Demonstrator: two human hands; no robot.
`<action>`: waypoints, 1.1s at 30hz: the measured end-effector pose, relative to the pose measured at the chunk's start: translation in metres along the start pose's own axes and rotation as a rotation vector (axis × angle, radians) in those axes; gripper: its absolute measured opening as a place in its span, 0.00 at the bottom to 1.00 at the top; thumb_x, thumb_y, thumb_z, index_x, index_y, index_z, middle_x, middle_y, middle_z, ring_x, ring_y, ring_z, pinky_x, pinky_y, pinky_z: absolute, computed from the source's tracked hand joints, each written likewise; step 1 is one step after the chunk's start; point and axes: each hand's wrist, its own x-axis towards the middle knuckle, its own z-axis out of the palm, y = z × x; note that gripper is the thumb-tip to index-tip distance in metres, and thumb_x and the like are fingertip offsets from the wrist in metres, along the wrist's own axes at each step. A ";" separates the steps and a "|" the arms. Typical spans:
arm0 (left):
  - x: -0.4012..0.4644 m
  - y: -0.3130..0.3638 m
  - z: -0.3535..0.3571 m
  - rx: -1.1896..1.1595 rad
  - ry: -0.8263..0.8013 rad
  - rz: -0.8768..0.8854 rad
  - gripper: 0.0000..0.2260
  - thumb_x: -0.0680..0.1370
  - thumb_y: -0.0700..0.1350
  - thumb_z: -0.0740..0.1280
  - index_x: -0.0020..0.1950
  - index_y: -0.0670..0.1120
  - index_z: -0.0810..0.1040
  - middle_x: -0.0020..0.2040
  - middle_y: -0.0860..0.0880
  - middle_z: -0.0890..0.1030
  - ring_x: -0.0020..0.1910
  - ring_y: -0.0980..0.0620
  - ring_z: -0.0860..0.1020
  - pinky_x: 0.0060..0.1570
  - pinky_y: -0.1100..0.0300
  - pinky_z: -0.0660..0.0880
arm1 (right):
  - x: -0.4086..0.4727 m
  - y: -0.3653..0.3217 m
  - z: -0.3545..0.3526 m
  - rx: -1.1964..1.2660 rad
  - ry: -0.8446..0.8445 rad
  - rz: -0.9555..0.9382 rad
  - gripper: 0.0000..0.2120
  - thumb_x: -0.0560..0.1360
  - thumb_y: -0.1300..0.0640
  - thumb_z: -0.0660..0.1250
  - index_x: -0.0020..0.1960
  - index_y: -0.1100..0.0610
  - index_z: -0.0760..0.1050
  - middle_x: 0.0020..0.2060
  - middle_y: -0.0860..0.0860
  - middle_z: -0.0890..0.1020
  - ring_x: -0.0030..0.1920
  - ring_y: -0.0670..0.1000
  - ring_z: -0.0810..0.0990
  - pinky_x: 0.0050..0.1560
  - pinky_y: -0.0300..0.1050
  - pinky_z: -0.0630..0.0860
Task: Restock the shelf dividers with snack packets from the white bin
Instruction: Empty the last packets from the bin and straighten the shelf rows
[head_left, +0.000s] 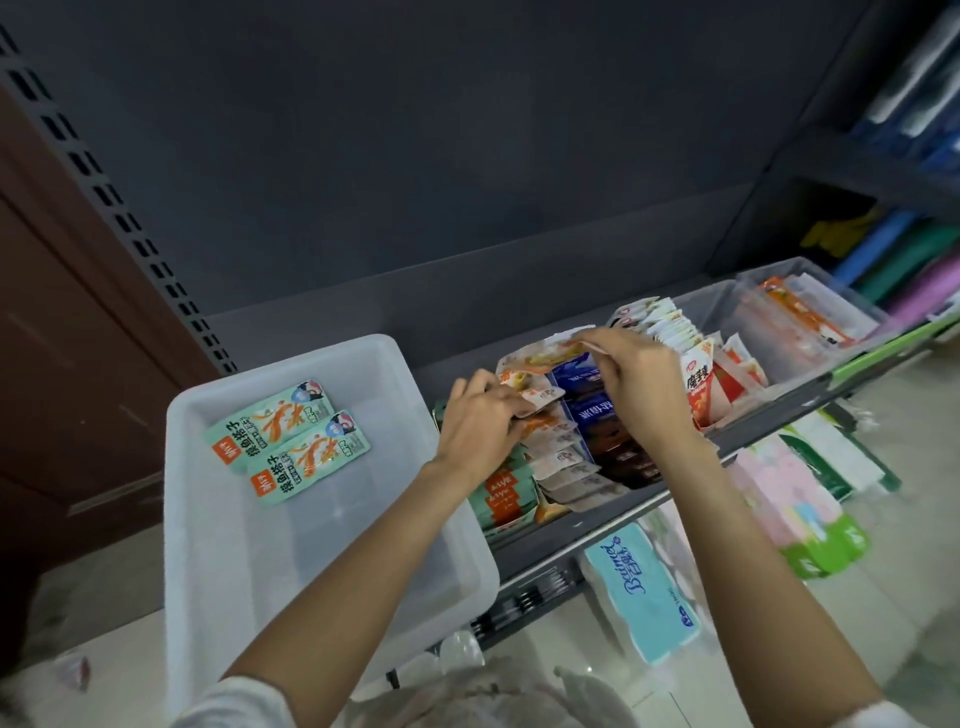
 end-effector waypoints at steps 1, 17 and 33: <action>0.000 -0.001 0.000 -0.003 0.008 0.008 0.13 0.76 0.49 0.67 0.60 0.53 0.80 0.58 0.54 0.81 0.54 0.51 0.69 0.48 0.58 0.60 | 0.004 0.001 0.007 -0.038 -0.055 -0.024 0.15 0.70 0.73 0.65 0.51 0.59 0.81 0.43 0.56 0.84 0.41 0.56 0.83 0.39 0.50 0.81; -0.004 -0.014 0.012 -0.076 0.099 0.051 0.10 0.73 0.50 0.70 0.53 0.52 0.83 0.53 0.55 0.82 0.53 0.50 0.70 0.49 0.58 0.63 | 0.032 -0.024 0.052 -0.394 -0.624 -0.163 0.11 0.76 0.56 0.64 0.59 0.50 0.74 0.49 0.50 0.82 0.50 0.53 0.80 0.47 0.46 0.75; -0.137 -0.139 -0.041 -0.070 0.214 -0.732 0.12 0.74 0.46 0.65 0.56 0.44 0.78 0.51 0.42 0.82 0.48 0.38 0.78 0.46 0.50 0.74 | 0.030 -0.141 0.094 0.341 -0.530 -0.292 0.11 0.77 0.58 0.61 0.57 0.52 0.78 0.52 0.48 0.83 0.49 0.52 0.81 0.44 0.51 0.78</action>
